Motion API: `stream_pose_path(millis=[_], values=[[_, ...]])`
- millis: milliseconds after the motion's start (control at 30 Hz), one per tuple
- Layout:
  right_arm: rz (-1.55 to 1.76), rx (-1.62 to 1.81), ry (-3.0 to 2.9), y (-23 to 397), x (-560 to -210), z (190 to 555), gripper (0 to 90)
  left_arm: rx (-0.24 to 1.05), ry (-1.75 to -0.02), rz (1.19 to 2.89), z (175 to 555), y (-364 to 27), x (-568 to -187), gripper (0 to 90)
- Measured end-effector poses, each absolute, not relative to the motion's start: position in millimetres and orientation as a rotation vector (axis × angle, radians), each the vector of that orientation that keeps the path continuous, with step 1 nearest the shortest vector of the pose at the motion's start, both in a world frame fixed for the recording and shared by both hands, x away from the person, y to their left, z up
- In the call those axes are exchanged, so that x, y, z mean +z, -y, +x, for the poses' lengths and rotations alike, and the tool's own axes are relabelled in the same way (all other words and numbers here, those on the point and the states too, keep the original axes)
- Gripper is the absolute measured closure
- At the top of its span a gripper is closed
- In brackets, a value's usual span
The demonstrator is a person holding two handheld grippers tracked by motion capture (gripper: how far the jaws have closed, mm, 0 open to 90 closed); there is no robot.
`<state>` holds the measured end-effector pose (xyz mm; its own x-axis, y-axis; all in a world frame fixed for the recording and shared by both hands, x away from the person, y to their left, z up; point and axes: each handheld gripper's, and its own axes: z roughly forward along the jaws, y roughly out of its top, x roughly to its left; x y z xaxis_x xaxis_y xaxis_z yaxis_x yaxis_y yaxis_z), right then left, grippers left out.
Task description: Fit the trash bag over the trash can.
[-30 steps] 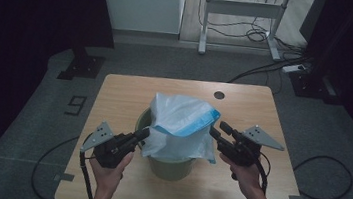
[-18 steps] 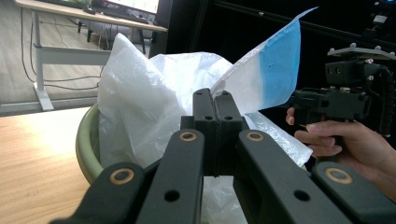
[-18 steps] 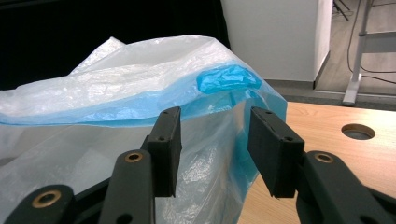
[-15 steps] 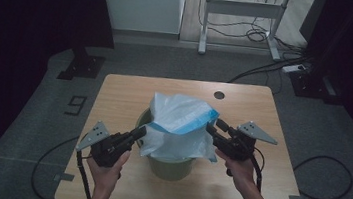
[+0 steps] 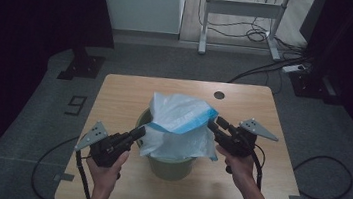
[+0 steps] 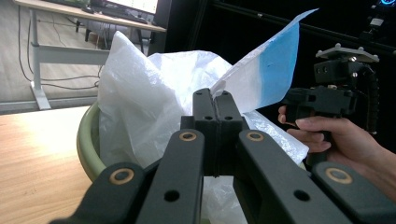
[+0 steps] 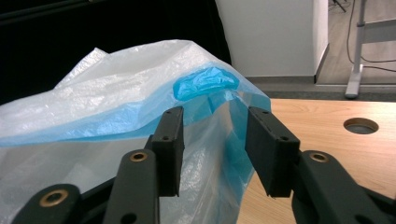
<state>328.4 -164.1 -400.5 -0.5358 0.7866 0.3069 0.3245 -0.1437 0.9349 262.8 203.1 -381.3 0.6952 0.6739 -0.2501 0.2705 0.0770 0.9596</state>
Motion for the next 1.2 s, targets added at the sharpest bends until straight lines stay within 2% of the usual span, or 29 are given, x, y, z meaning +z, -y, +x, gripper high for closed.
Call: stream_pose_path(millis=[233, 533, 633, 867, 1000, 1067, 1200], values=[[1.244, 1.749, -1.785, 158, -398, 333, 59.9, 0.351, -0.815, 1.506, 264, -204, -382, 90.0], [1.275, 1.777, -1.787, 153, -399, 344, 56.4, 0.35, -0.81, 1.504, 264, -206, -382, 90.0], [1.28, 1.784, -1.787, 154, -399, 347, 62.5, 0.349, -0.808, 1.505, 264, -205, -383, 90.0], [1.259, 1.797, -1.776, 156, -397, 349, 87.2, 0.348, -0.798, 1.509, 264, -204, -383, 90.0], [1.214, 1.768, -1.754, 157, -392, 346, 89.3, 0.337, -0.773, 1.517, 264, -202, -381, 89.8], [1.178, 1.74, -1.744, 158, -388, 343, 89.4, 0.34, -0.762, 1.515, 263, -201, -379, 84.4], [1.107, 1.683, -1.741, 161, -380, 337, 89.4, 0.34, -0.724, 1.541, 259, -198, -370, 64.2]])
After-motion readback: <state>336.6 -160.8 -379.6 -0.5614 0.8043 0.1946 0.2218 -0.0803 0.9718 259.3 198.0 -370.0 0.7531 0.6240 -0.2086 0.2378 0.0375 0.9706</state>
